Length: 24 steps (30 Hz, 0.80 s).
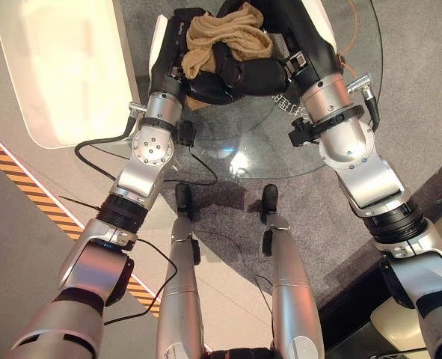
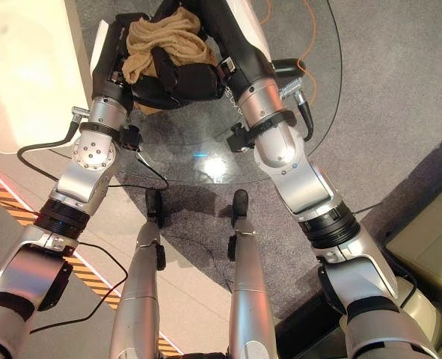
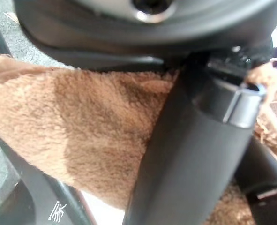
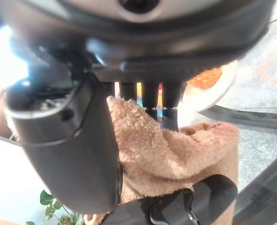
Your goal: Wipe the table with a cloth and put it in the basket.
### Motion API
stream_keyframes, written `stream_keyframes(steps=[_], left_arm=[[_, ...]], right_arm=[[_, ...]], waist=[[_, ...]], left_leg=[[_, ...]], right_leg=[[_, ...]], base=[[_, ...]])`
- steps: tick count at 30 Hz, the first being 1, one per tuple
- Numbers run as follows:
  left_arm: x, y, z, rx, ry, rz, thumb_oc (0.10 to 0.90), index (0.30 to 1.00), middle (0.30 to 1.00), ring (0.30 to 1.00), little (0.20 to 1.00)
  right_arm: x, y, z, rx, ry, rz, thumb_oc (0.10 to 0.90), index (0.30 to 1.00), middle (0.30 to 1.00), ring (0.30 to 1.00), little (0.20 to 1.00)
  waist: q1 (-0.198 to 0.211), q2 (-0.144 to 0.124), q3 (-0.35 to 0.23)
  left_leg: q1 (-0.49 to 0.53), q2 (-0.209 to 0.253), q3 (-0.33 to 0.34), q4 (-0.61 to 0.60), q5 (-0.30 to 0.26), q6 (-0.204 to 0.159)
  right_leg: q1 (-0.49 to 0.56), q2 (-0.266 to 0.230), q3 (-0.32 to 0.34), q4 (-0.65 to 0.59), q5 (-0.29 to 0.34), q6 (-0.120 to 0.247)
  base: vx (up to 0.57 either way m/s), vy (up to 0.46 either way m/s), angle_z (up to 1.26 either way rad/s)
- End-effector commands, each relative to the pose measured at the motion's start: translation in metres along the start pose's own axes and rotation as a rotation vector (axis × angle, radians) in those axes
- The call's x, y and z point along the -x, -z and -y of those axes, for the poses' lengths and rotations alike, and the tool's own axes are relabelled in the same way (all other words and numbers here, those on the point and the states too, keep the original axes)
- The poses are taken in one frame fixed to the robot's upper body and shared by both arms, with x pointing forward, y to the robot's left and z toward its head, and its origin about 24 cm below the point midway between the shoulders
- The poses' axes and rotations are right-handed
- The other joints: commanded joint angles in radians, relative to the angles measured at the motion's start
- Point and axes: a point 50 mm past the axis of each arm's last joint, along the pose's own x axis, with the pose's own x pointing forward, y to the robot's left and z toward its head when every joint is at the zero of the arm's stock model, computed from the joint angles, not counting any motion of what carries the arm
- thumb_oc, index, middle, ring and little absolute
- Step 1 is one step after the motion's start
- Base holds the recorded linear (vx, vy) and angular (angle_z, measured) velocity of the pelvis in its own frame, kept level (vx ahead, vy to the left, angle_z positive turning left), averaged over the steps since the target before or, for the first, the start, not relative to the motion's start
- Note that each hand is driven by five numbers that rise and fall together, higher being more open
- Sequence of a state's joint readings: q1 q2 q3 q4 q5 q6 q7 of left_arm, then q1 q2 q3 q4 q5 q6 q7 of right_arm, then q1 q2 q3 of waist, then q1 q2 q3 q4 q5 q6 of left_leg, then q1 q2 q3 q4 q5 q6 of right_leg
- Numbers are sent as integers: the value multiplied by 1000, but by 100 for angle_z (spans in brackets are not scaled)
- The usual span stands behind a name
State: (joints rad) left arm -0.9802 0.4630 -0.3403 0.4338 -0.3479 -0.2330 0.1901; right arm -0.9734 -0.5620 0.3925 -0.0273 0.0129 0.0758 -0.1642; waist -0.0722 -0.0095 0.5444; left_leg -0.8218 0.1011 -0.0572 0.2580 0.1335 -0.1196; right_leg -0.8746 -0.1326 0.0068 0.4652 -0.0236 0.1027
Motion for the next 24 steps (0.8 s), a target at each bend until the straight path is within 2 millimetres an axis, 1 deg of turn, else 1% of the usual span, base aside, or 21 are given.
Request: stream_keyframes(steps=[1, 4, 13, 17, 24], left_arm=[[-20, -46, 15, 268, 86, 207, 100, 300, 300, 300, 200], [-18, -41, 16, 343, 99, 186, 100, 300, 300, 300, 200], [-15, -35, 21, 488, 135, 156, 100, 300, 300, 300, 200], [-15, -35, 25, 459, 155, 149, 100, 300, 300, 300, 200], [-15, -36, 25, 453, 158, 151, 100, 300, 300, 300, 200]], right_arm=[[-15, -92, 38, -145, 194, 457, 100, 300, 300, 300, 200], [-16, -91, 40, -150, 196, 450, 100, 300, 300, 300, 200], [-16, -93, 42, -183, 180, 442, 100, 300, 300, 300, 200], [-16, -92, 42, -183, 177, 437, 100, 300, 300, 300, 200], [-15, -90, 41, -179, 176, 433, 100, 300, 300, 300, 200]], waist=[[8, -35, -24], [8, -39, -24], [6, -47, -24], [4, -47, -24], [3, -47, -24]], left_leg=[[50, -60, 71, 7, -95, 68], [56, -60, 70, 7, -98, 67], [60, -61, 70, 11, -103, 71], [58, -62, 71, 18, -105, 72], [58, -62, 72, 20, -105, 73]], right_leg=[[105, 117, -36, -118, -16, -33], [111, 117, -36, -117, -16, -32], [116, 120, -33, -116, -18, -35], [114, 118, -33, -114, -16, -36], [115, 116, -33, -115, -15, -36]], base=[[0, 0, 0], [0, 0, 0], [0, 0, 0], [0, 0, 0], [0, 0, 0]])
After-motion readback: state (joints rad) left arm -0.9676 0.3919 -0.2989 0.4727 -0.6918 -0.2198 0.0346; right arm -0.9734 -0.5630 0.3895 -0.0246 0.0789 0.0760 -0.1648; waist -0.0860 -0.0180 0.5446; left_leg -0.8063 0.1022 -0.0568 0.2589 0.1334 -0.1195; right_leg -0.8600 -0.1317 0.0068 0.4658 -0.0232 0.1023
